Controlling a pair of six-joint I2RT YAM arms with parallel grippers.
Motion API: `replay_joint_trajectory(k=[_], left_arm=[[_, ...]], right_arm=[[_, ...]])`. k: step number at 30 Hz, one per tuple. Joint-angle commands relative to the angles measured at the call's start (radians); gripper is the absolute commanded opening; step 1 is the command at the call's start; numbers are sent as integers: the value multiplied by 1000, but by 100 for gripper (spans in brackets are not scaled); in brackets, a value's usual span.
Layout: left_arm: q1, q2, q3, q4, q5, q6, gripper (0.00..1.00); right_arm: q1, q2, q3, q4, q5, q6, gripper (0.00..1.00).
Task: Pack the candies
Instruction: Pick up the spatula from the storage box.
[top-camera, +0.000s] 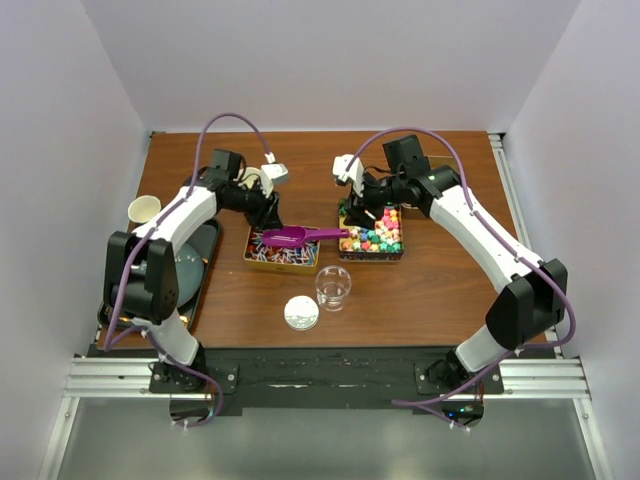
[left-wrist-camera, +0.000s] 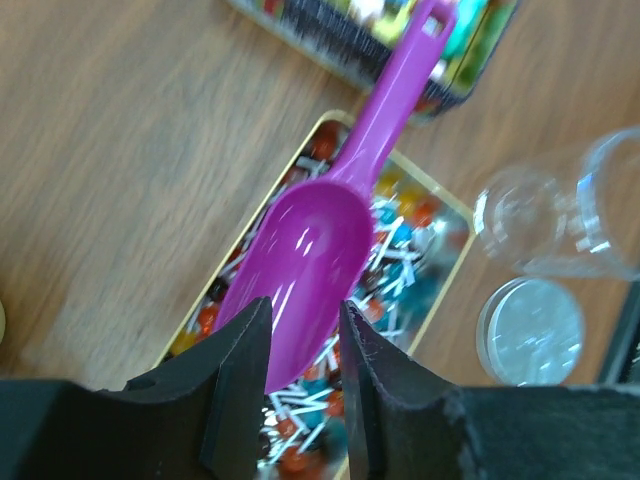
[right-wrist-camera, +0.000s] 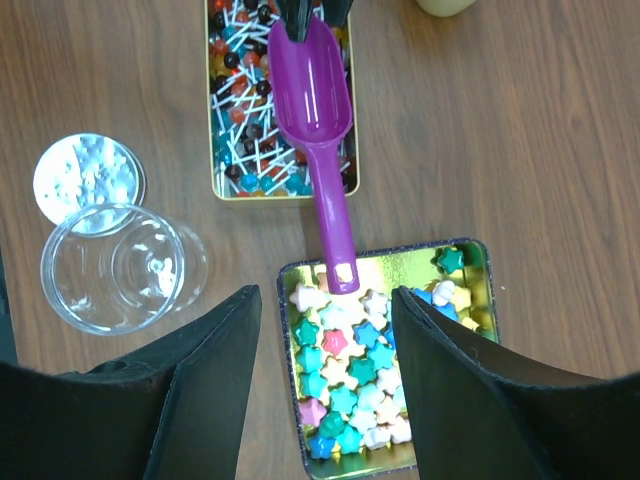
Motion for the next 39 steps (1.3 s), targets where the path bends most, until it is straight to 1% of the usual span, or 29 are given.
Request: replay_joint_trajectory(k=[1, 3, 7, 12, 17, 27, 29, 33, 39], left_arm=[[7, 52, 49, -55, -48, 150, 37], [6, 87, 66, -25, -41, 145, 35], [6, 172, 124, -23, -35, 154, 31], [-1, 213, 156, -3, -16, 156, 26], [-11, 233, 160, -43, 31, 201, 21], [-37, 181, 81, -45, 82, 228, 18], [-45, 163, 55, -31, 74, 228, 19], [-53, 176, 41, -28, 71, 233, 17], [-54, 186, 46, -28, 90, 236, 22]], right_arm=[[0, -8, 3, 58, 0, 57, 58], [-2, -8, -3, 61, 5, 63, 58], [0, -12, -12, 62, 11, 78, 58], [-2, -12, -25, 62, 25, 83, 58], [0, -8, -28, 70, 33, 89, 57], [0, 14, -26, 87, 39, 106, 58], [0, 18, -23, 87, 39, 107, 58], [-2, 37, -14, 84, 37, 104, 58], [0, 58, -6, 56, 36, 63, 58]])
